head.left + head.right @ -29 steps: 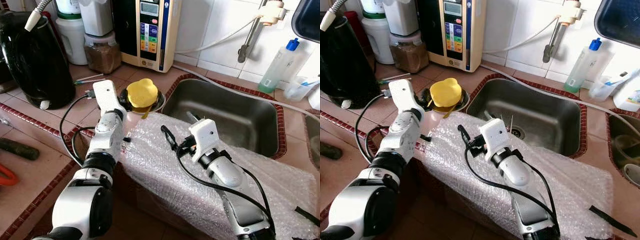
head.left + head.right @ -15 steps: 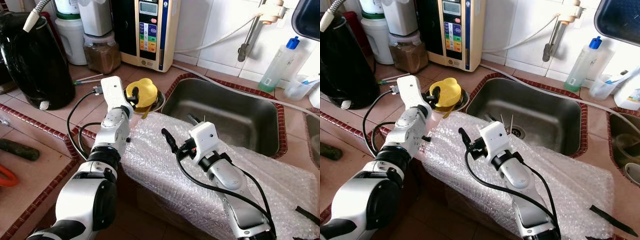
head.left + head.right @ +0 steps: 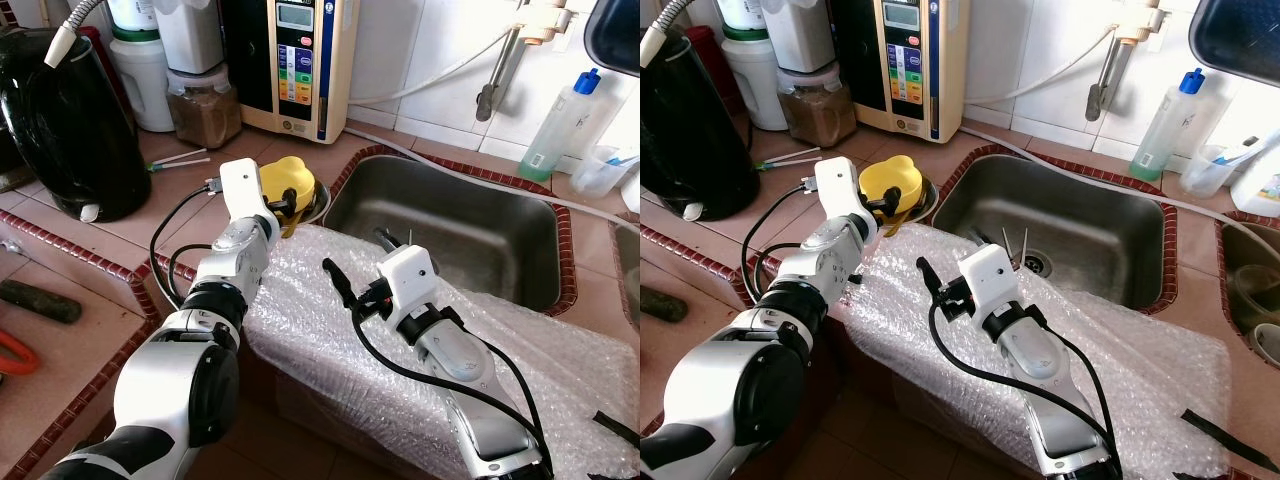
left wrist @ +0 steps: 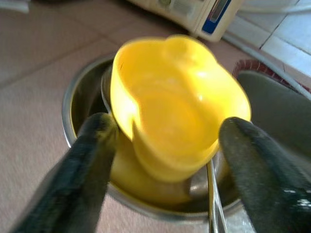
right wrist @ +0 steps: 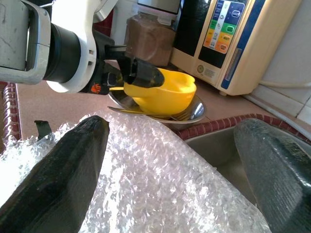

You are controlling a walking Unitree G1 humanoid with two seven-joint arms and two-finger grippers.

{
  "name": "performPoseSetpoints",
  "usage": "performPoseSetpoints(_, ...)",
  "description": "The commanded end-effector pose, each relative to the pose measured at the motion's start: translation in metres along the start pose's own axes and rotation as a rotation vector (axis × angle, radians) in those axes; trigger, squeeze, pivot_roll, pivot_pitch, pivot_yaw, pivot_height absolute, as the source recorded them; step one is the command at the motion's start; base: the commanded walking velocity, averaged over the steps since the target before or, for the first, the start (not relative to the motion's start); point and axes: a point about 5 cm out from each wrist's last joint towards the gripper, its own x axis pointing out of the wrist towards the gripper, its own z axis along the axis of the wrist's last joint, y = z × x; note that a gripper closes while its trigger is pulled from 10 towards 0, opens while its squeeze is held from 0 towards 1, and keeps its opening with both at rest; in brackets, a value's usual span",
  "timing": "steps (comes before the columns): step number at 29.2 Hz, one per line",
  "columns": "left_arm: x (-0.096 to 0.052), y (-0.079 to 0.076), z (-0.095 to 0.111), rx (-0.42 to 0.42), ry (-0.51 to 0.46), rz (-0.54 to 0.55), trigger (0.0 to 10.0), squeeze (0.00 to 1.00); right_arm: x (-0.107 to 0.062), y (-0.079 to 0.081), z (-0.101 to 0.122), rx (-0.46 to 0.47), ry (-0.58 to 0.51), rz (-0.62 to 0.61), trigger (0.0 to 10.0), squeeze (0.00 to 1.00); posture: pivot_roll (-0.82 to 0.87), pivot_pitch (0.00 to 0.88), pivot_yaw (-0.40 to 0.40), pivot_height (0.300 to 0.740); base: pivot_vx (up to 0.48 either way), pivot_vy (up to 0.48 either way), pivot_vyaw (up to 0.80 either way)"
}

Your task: Kitchen organization

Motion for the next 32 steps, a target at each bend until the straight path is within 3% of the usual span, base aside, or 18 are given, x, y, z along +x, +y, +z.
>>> performPoseSetpoints(1,0.001,-0.001,0.002,-0.028,0.025,0.001,0.0,0.00,-0.001,0.001,0.005,-0.009,-0.019,0.005,10.0,0.00,-0.01,0.000,0.017,0.740,0.000,0.000,0.00)
performPoseSetpoints(10,0.001,0.007,-0.005,-0.058,0.072,0.024,0.0,0.00,-0.001,-0.001,0.005,-0.018,-0.017,0.002,10.0,0.00,-0.01,0.000,0.016,0.740,0.000,0.000,0.00)
performPoseSetpoints(32,-0.001,0.020,-0.006,-0.089,0.061,0.056,0.0,0.00,0.001,-0.002,0.004,-0.031,-0.014,0.009,10.0,0.00,-0.01,0.000,0.007,0.740,0.000,0.000,0.00)
